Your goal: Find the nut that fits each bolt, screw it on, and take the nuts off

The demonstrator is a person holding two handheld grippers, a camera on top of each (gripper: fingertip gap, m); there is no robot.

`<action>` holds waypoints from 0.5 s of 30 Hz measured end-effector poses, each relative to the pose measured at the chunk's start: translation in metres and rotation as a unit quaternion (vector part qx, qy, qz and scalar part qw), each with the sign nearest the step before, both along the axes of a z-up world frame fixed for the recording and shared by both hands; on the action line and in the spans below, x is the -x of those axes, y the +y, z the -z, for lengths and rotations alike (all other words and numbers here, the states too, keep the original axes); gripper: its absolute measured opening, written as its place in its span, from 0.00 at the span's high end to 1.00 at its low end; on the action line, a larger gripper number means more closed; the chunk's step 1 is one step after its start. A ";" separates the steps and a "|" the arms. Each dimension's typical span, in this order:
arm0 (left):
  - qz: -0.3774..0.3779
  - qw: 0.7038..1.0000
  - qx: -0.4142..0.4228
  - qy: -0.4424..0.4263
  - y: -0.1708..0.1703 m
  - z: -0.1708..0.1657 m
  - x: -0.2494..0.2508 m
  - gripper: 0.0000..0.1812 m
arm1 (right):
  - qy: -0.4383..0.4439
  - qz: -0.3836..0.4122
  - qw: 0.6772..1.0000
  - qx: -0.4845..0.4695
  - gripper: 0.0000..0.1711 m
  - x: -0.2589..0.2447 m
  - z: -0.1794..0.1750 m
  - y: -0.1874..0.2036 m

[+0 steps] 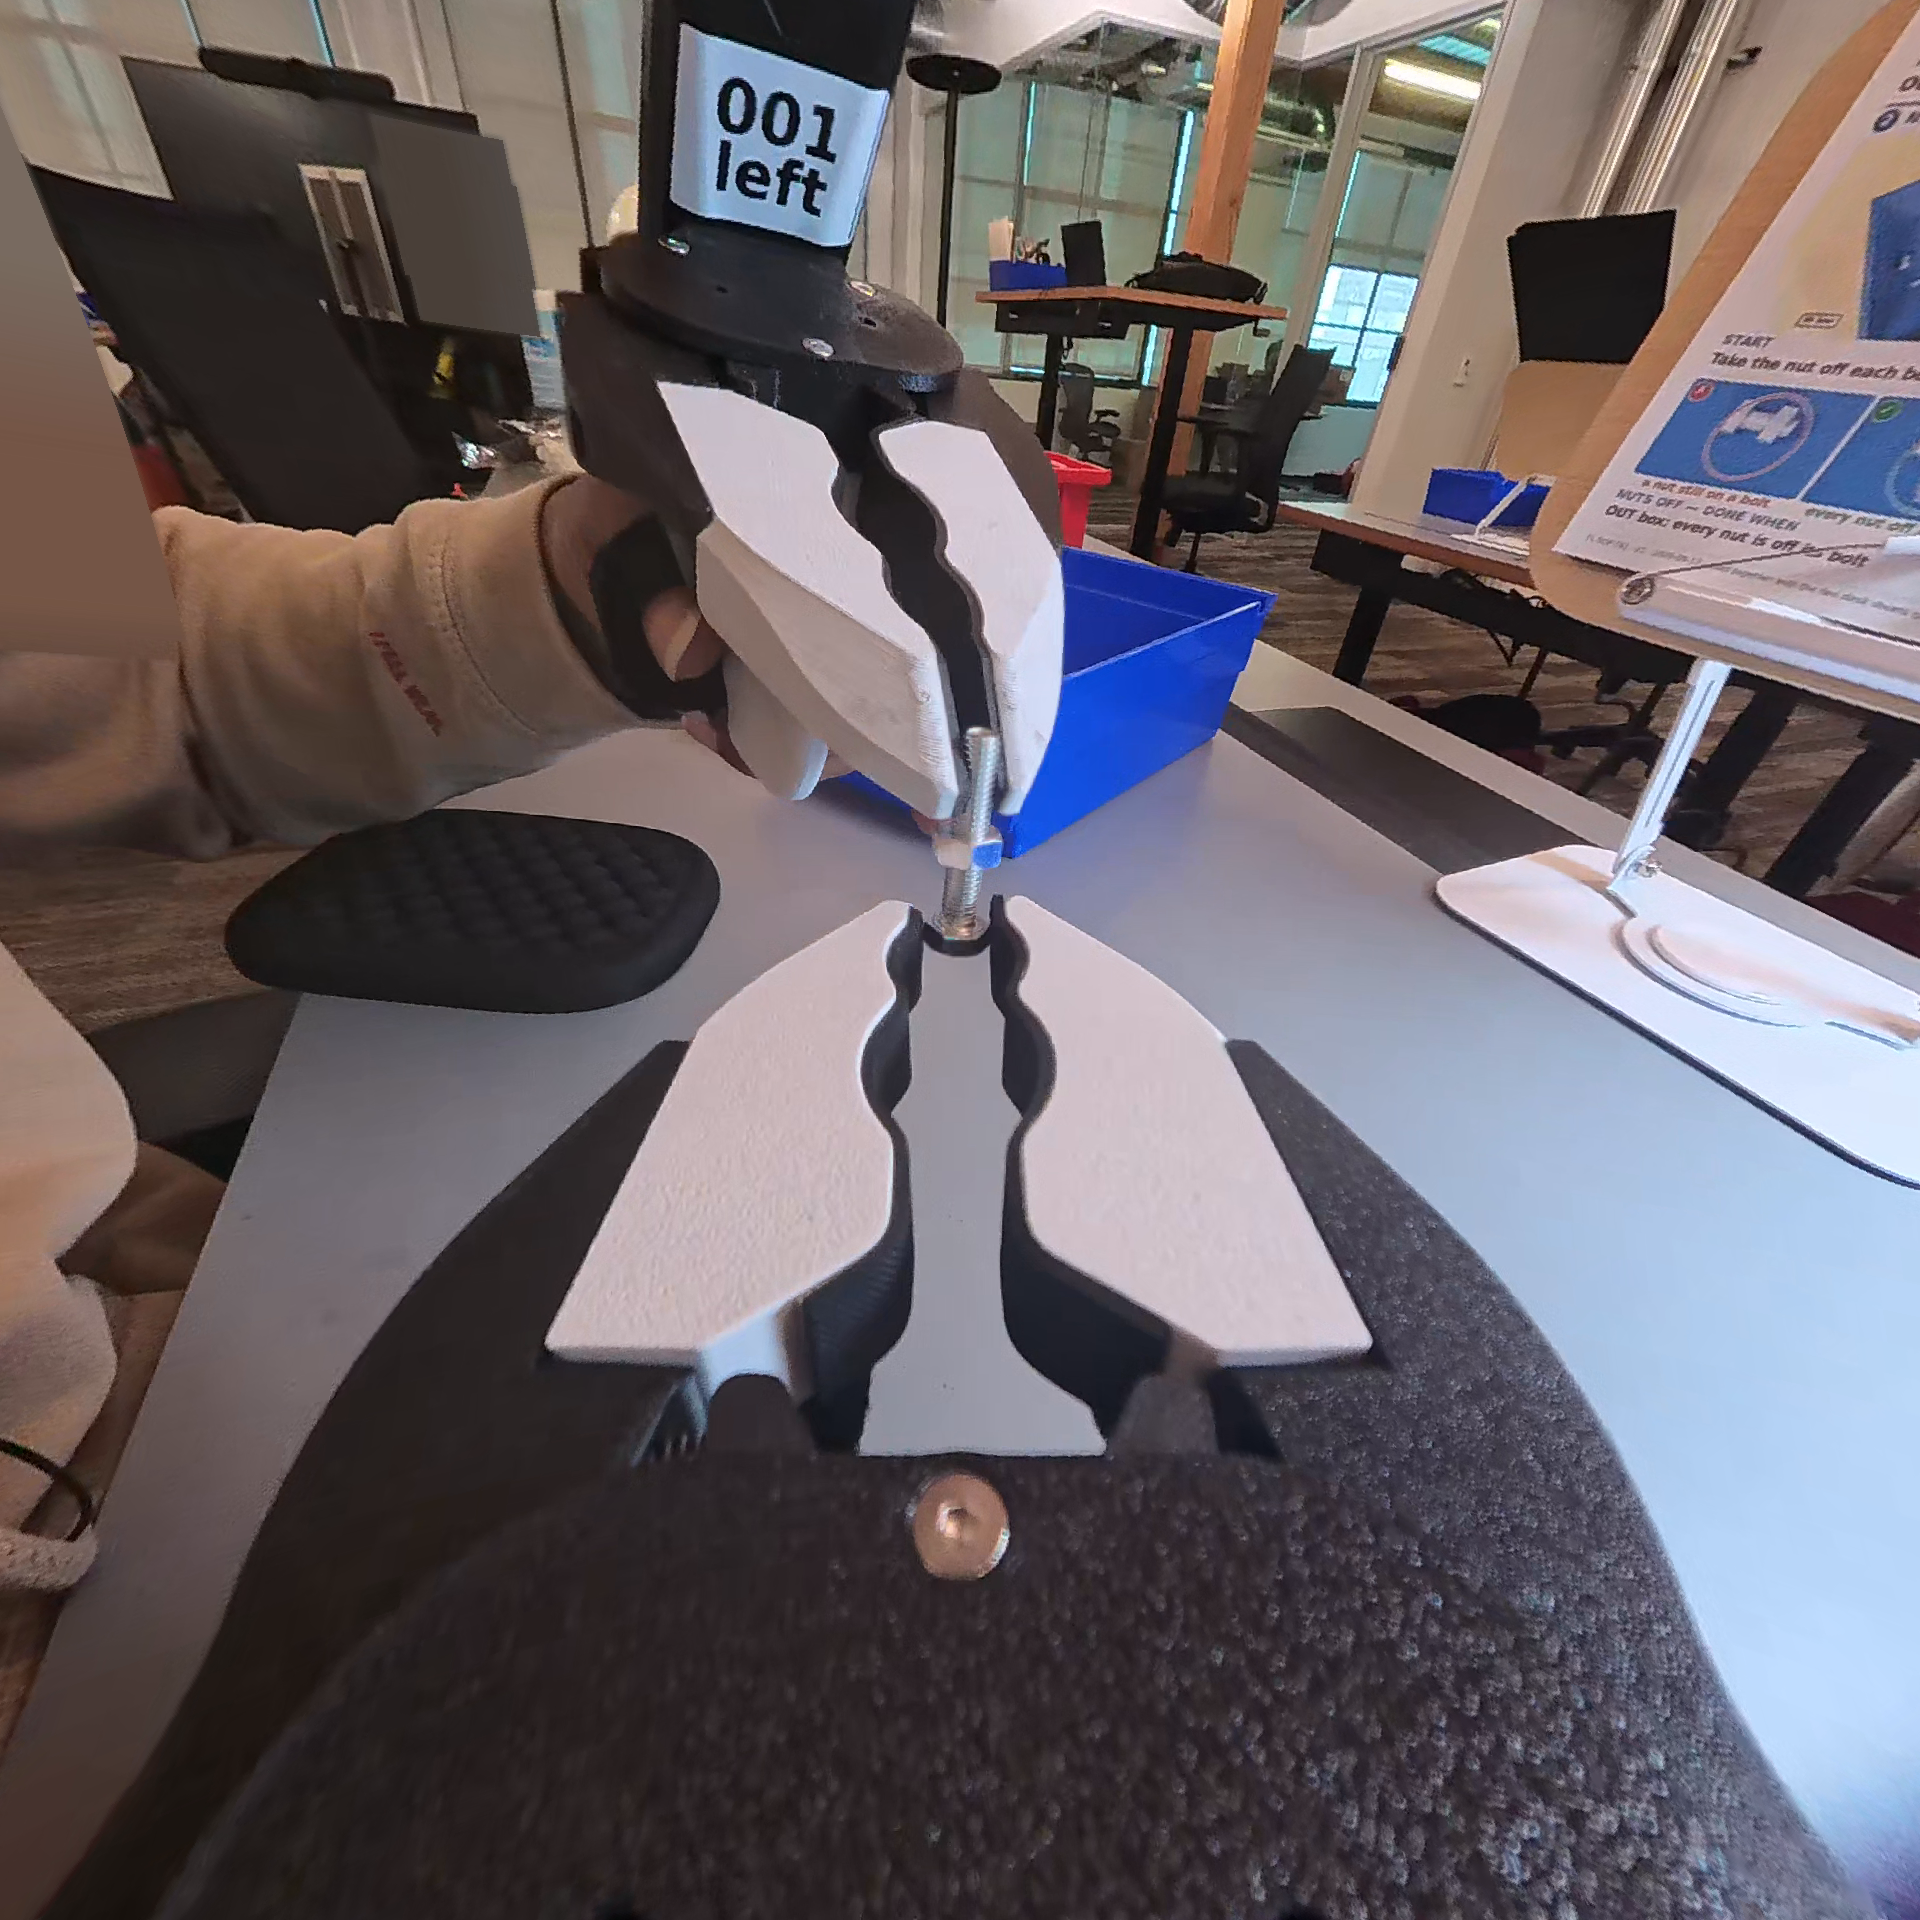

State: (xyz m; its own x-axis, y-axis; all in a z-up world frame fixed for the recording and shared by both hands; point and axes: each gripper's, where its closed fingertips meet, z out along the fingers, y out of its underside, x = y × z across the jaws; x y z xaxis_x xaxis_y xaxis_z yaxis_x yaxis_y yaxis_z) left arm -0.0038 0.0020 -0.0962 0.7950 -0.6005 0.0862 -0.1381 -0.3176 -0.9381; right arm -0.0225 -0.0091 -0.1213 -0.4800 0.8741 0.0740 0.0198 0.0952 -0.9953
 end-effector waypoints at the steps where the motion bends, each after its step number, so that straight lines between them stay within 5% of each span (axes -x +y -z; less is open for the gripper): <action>1: -0.001 1.000 0.001 -0.002 0.000 0.000 0.000 0.97 | 0.000 0.002 1.000 -0.004 0.93 0.000 0.001 0.000; 15: -0.111 0.994 -0.004 -0.006 0.019 0.005 0.010 0.97 | -0.014 0.090 0.996 -0.011 0.94 0.012 0.007 0.020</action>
State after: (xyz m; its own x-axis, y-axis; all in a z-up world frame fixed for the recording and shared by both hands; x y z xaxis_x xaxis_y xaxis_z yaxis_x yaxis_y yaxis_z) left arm -0.0137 0.0213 -0.1015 0.9069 -0.4108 0.0932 -0.0533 -0.3313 -0.9420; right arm -0.0349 0.0114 -0.1282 -0.3177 0.9446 0.0829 0.0665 0.1094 -0.9918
